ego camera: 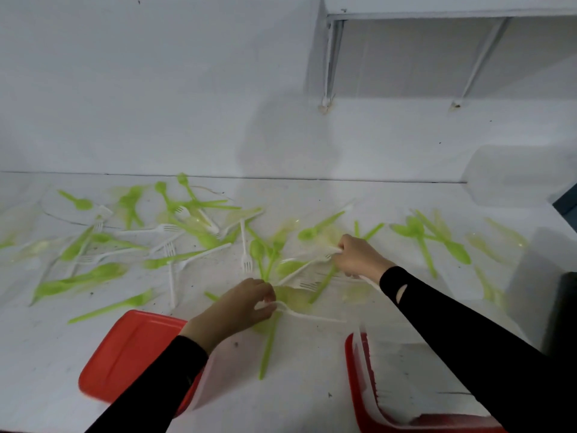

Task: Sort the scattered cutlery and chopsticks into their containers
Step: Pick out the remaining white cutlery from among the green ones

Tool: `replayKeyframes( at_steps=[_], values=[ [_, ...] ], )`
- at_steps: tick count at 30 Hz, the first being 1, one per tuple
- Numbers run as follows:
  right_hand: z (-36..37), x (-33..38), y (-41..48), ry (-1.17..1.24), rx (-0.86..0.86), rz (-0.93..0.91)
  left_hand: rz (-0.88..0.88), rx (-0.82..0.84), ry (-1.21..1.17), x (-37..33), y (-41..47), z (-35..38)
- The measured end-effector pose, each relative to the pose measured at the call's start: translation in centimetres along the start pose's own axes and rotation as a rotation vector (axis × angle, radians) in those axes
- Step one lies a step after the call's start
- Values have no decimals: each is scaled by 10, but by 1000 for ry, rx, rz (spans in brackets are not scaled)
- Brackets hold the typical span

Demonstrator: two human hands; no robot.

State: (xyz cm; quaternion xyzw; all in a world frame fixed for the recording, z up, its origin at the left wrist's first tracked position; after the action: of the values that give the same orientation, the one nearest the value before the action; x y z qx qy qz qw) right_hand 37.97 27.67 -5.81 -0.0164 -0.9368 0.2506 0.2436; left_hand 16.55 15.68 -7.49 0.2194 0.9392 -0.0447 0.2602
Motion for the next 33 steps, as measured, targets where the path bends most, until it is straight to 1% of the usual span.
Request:
replayKeyframes(
  at_steps=[2, 6, 9, 10, 12, 14, 16, 17, 18, 19, 20, 21, 22, 24, 26, 27, 29, 31, 33],
  values=[
    [-7, 3, -8, 124, -2, 2, -33, -110, -106, -4, 4, -17],
    [-13, 25, -25, 184, -23, -77, -122, -319, -392, -13, 18, -48],
    [-6, 50, -41, 474, 120, -156, -122, -437, -531, -21, 34, -61],
    [-3, 56, -44, 506, 154, -168, -124, -461, -572, -23, 39, -63],
    [5, 61, -43, 484, 199, -179, -142, -490, -610, -26, 48, -63],
    [12, 59, -42, 466, 285, -149, -169, -517, -593, -25, 55, -61],
    [14, 58, -43, 493, 358, -160, -199, -560, -609, -23, 57, -62],
    [11, 58, -43, 504, 352, -190, -208, -589, -668, -21, 58, -61],
    [6, 55, -41, 514, 305, -218, -214, -616, -756, -20, 59, -60],
    [-1, 52, -38, 528, 236, -238, -223, -630, -822, -20, 60, -58],
    [-9, 47, -33, 561, 173, -246, -227, -620, -833, -19, 61, -55],
    [-17, 42, -28, 622, 138, -255, -213, -572, -766, -17, 63, -50],
    [-24, 38, -24, 703, 130, -265, -178, -474, -631, -14, 64, -41],
    [-35, 31, -17, 803, 115, -250, -25, -220, -287, -15, 63, -19],
    [-37, 25, -13, 833, 120, -185, 133, -71, -49, -16, 59, 3],
    [-34, 23, -12, 814, 130, -153, 170, -32, 21, -15, 57, 10],
    [-26, 18, -7, 676, 124, -120, 177, 6, 125, -10, 58, 17],
    [-16, 16, -3, 469, 105, -149, 254, -45, 195, -14, 60, 15],
    [-2, 14, 1, 272, 141, -163, 322, -112, 245, -18, 61, 13]
  ],
)
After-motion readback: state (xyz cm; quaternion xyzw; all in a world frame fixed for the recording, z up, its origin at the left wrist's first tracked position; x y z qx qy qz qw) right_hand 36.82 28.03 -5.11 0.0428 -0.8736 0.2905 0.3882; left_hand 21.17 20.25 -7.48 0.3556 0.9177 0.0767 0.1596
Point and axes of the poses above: each hand's wrist, its own y-axis towards the middle knuckle, its own z-axis out of the palm, x = y × z, the point moved 6 cm from there along y, towards the middle knuckle, and after that the axes turned 10 degrees about z, right-handed, at the moved point
